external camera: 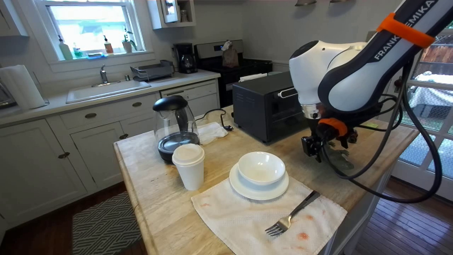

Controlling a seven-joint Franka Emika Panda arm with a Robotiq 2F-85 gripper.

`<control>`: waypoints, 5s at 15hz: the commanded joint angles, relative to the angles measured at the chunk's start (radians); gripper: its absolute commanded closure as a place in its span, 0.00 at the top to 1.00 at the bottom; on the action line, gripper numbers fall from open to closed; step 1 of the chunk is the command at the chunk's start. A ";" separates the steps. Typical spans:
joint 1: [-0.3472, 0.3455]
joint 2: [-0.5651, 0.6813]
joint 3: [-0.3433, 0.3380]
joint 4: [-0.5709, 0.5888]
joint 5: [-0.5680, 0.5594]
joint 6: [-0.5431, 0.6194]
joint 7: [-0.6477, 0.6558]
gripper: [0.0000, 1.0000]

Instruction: Put the green toy upright

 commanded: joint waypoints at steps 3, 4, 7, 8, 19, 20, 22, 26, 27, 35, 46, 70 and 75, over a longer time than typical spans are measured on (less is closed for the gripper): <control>0.002 0.023 0.001 0.026 0.016 -0.040 0.012 1.00; 0.002 0.029 0.002 0.026 0.016 -0.036 0.010 1.00; 0.006 0.046 -0.003 0.027 0.007 -0.041 0.014 1.00; 0.007 0.050 -0.005 0.027 0.006 -0.042 0.015 1.00; 0.004 0.068 -0.011 0.033 0.012 -0.032 0.021 0.42; 0.004 0.067 -0.011 0.033 0.013 -0.033 0.021 0.42; 0.006 0.064 -0.012 0.031 0.011 -0.030 0.029 0.42; 0.010 0.050 -0.015 0.017 0.009 0.011 0.086 0.42; 0.014 0.045 -0.018 0.010 0.002 0.033 0.117 0.42; 0.021 0.032 -0.051 -0.050 0.007 0.340 0.327 0.42; 0.079 0.036 -0.117 -0.123 0.139 0.672 0.367 0.42; -0.741 0.192 0.710 -0.170 0.395 1.084 -0.030 0.42; -0.968 0.299 0.893 -0.169 0.276 1.106 -0.023 0.42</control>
